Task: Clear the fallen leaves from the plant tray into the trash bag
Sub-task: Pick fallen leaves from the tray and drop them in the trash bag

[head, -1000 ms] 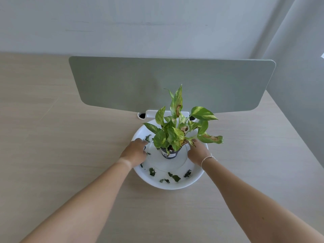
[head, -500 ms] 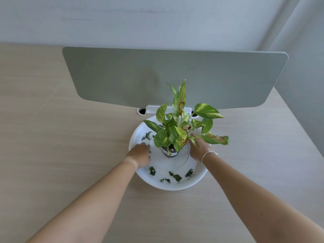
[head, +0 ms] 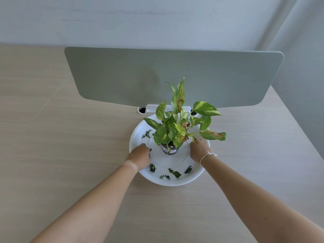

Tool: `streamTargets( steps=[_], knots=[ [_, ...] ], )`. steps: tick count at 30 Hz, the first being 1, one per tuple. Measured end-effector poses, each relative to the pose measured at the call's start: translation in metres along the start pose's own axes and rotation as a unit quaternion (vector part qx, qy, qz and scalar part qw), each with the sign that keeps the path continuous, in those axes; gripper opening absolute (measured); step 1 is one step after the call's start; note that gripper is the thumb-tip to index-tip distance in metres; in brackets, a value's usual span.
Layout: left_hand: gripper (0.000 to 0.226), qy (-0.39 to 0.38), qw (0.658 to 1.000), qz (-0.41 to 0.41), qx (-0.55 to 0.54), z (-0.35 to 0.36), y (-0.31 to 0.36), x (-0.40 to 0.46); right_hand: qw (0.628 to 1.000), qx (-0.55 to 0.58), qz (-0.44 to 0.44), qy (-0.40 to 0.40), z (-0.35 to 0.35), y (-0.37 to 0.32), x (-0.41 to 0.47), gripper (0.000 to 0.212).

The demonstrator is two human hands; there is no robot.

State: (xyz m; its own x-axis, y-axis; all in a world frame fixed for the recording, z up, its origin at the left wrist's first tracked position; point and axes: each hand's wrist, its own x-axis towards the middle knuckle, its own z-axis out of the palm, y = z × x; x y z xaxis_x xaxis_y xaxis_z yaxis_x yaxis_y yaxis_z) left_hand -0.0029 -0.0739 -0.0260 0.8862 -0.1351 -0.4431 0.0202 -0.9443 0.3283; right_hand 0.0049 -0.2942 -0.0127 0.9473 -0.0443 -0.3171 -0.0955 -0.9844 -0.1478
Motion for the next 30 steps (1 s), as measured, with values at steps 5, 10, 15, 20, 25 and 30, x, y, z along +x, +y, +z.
streamTargets(
  steps=[5,10,15,20,25,30],
  knots=[
    [0.023,0.001,1.0,0.002,-0.015,0.007,0.007,-0.014,1.0,-0.019,0.002,-0.025,0.009,0.001,-0.011,0.034],
    [0.034,-0.008,0.999,0.003,-0.042,0.014,0.015,-0.025,0.998,-0.027,-0.005,-0.055,0.014,-0.004,-0.026,0.03],
    [0.039,0.0,0.999,0.026,-0.044,0.017,0.021,-0.033,0.994,-0.056,-0.024,-0.093,0.016,-0.012,-0.034,0.029],
    [0.021,-0.01,0.998,0.04,-0.044,0.016,0.021,-0.033,0.995,-0.029,-0.034,-0.085,0.01,-0.012,-0.033,0.037],
    [0.028,0.013,0.998,0.049,-0.029,0.009,0.015,-0.025,0.999,0.018,-0.012,-0.035,0.007,0.0,-0.025,0.043],
    [0.052,-0.005,0.998,0.055,0.018,0.004,0.011,-0.011,0.999,0.037,-0.014,-0.033,0.011,0.007,-0.014,0.049]
  ],
)
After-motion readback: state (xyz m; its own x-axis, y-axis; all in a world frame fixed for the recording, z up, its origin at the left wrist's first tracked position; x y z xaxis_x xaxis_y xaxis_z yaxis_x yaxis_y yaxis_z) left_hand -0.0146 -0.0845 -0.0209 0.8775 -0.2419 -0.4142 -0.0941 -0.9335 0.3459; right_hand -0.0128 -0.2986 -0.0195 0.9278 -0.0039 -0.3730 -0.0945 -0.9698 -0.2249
